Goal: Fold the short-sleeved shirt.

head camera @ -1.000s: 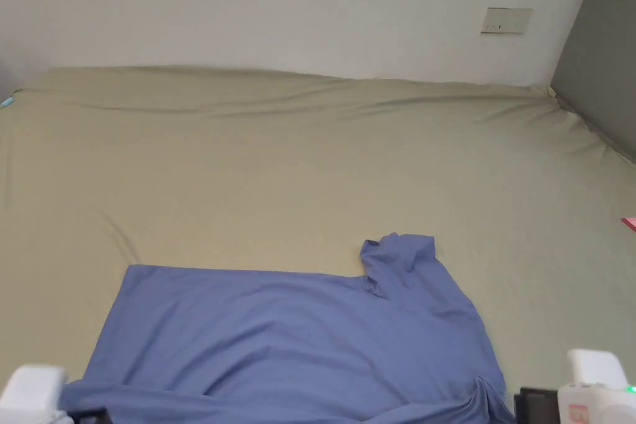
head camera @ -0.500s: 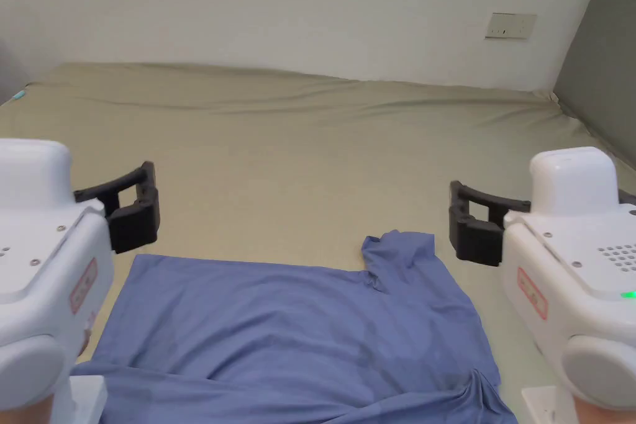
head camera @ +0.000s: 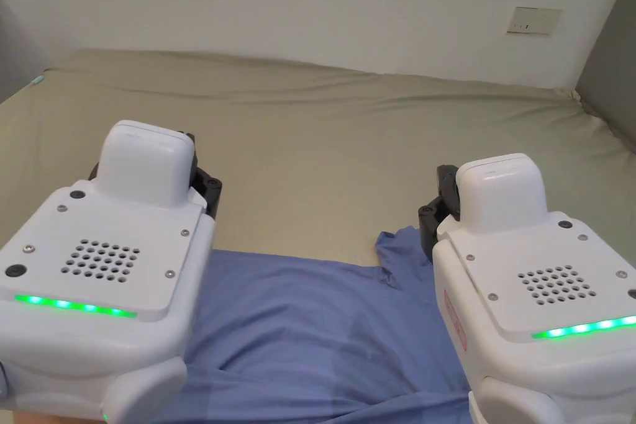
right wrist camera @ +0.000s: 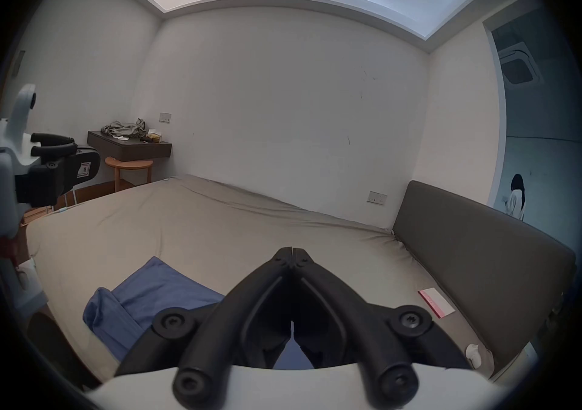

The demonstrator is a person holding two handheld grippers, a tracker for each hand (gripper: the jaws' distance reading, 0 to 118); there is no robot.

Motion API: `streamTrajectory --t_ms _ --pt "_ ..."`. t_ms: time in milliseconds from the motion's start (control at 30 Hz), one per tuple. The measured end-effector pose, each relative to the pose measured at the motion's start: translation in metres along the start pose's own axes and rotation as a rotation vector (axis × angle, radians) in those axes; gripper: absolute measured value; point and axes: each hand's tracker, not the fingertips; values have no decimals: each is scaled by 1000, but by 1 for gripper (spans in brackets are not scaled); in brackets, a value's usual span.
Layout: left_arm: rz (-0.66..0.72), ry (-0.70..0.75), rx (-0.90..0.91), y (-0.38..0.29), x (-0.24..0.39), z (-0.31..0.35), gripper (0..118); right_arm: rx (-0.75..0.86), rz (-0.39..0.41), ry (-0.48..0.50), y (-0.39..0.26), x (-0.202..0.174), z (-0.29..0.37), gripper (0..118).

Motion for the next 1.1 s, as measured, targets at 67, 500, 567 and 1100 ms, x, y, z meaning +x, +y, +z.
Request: streamTrajectory --t_ms 67,500,567,1100 --pt "-6 -3 -3 -1 1 -4 2 -5 3 -2 -1 0 -5 0" --pt "99 -34 -493 -140 -44 -122 72 -198 -15 2 -60 16 -65 0" --pt "105 -41 -612 -171 -57 -157 115 -239 -30 -8 -74 26 -78 0" --pt "153 35 -970 -305 -91 -349 104 -420 -37 -89 -130 71 -142 0"
